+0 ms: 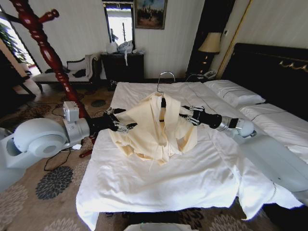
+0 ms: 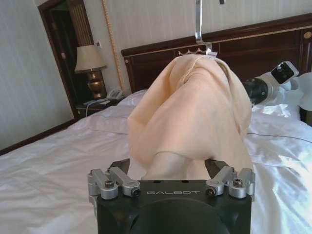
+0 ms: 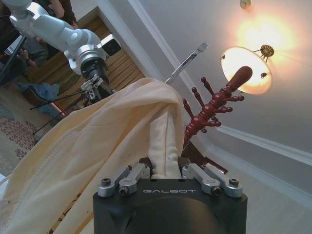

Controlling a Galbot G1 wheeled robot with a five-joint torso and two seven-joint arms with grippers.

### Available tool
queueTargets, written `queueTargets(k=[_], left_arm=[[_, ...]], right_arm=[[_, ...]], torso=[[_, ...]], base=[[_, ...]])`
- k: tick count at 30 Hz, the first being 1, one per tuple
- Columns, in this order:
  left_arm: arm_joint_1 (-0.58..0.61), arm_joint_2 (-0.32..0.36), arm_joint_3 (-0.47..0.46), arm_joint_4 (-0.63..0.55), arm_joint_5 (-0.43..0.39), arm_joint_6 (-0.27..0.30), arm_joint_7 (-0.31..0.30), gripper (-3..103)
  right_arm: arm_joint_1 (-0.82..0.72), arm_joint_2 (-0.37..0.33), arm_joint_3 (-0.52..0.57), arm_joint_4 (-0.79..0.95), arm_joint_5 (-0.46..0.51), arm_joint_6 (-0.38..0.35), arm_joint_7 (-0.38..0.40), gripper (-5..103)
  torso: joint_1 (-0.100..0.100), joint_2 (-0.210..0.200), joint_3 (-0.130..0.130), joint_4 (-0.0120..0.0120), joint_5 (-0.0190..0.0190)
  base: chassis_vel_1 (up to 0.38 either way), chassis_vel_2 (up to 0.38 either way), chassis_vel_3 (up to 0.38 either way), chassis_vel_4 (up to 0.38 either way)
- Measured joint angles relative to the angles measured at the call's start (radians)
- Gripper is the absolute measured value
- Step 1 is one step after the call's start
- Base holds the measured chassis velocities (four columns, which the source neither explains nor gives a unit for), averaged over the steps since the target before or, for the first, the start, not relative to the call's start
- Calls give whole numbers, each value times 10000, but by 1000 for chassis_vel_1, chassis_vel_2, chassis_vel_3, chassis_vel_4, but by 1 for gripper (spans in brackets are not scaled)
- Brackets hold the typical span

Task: Pick up the clothes from the bed and hang them on the clothes hanger.

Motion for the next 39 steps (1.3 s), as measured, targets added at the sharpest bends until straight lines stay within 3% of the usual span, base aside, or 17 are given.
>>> queueTargets(k=[4, 9, 18, 33, 36, 39], left_arm=[[48, -66, 21, -70, -182, 113, -27, 78], [118, -292, 113, -89, -270, 206, -48, 56], [193, -390, 162, 172, -134, -205, 382, 24], [190, -225, 120, 563, 915, -829, 1808, 23], [262, -131, 89, 625, 1093, -844, 1998, 22], [283, -107, 63, 647, 1139, -843, 2015, 22]], right_arm=[[-5, 8, 0, 29, -46, -2, 40, 23], [30, 7, 7, 87, -49, -39, 246, 23], [79, 17, 21, 181, -30, -65, 570, 23], [-46, -47, 123, 207, 17, -64, 1520, 22], [-125, -101, 218, 171, 131, -72, 1905, 37], [-150, -104, 252, 170, 140, -66, 2093, 43]], torso=[[0, 0, 0, 1, 1], [0, 0, 0, 0, 0], [0, 0, 0, 2, 0], [0, 0, 0, 1, 0], [0, 1, 0, 0, 0], [0, 0, 0, 0, -1]], base=[[0, 0, 0, 0], [0, 0, 0, 0], [0, 0, 0, 0], [0, 0, 0, 0], [0, 0, 0, 0], [0, 0, 0, 0]])
